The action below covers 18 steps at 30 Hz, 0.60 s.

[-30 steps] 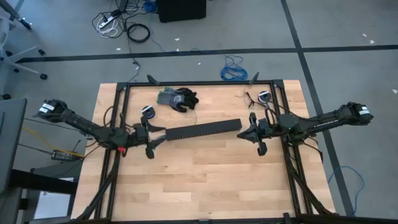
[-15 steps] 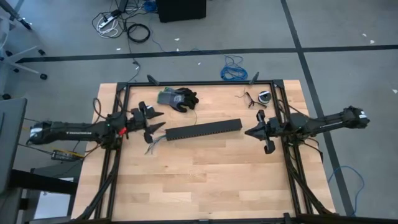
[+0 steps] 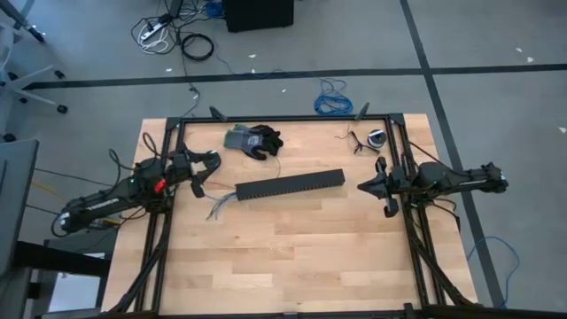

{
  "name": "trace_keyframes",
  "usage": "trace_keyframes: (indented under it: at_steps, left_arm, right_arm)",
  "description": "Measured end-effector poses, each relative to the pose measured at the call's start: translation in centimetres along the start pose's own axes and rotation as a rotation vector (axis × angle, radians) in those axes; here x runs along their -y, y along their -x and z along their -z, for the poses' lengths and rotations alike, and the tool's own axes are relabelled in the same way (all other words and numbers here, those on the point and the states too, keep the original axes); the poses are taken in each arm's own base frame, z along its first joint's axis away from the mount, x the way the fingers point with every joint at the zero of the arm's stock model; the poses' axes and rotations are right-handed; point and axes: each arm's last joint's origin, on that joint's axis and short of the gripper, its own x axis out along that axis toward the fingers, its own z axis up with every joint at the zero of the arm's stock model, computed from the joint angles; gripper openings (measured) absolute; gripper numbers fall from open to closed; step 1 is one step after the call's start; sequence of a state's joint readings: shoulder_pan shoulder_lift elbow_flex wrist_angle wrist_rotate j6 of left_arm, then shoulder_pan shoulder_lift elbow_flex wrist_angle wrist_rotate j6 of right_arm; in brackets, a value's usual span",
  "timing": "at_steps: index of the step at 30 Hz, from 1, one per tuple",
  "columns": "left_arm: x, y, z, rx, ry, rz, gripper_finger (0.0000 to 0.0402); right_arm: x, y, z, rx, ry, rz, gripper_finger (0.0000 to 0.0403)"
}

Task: Ziptie cables
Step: Return to Home Position

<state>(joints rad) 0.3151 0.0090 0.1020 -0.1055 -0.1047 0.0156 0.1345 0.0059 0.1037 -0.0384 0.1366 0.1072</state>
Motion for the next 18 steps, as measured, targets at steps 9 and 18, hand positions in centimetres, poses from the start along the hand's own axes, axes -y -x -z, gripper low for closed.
trace_keyframes:
  at_steps: [9,18]
  left_arm:
    - [-0.1,-0.1,1.2,-0.063,0.029,-0.041,0.0207]
    - [-0.3,-0.3,1.5,-0.027,-0.028,-0.128,0.0207]
  right_arm:
    - [0.2,-0.6,2.5,-0.021,-0.028,0.012,0.0000]
    - [0.2,-0.7,2.7,-0.045,-0.010,-0.005,0.0000]
